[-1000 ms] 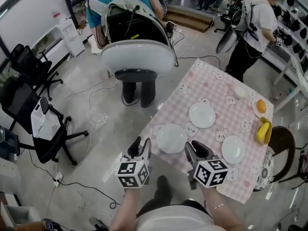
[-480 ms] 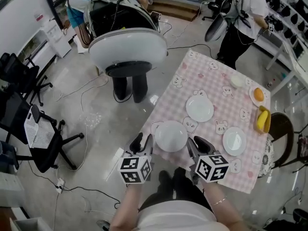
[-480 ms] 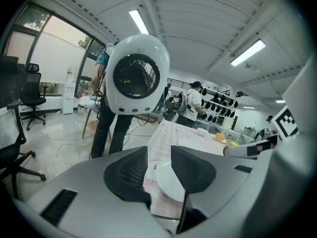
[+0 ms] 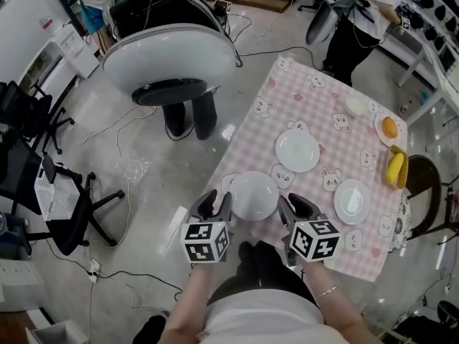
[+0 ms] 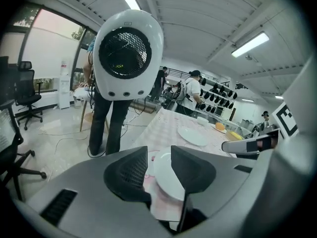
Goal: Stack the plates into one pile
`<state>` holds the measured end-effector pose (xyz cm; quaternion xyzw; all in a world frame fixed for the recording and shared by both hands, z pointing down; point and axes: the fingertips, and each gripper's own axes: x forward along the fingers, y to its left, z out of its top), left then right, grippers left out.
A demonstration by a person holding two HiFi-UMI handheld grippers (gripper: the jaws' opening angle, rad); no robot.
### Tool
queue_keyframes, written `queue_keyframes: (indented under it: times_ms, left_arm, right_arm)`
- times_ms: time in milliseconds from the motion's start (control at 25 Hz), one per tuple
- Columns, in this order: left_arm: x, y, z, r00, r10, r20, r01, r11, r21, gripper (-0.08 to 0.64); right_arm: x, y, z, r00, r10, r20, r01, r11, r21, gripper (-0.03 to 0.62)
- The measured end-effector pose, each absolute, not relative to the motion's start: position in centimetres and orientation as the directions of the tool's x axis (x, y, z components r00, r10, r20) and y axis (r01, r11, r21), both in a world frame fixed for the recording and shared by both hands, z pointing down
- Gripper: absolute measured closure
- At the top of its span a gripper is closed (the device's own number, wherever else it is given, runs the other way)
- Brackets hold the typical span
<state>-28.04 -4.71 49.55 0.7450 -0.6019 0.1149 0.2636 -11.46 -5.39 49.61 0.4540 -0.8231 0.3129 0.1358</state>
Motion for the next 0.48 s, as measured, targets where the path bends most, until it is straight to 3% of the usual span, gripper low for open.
queue_keyframes:
  times_ms: [480]
  left_arm:
    - [-26.7,-6.7,53.9,0.257,-0.75,0.61,-0.96,-0.127,0.248,0.397]
  right_arm:
    - [-11.1,-6.5,51.4,-0.553,-0.634,0.541,-0.831,0.373,-0.412,0.474]
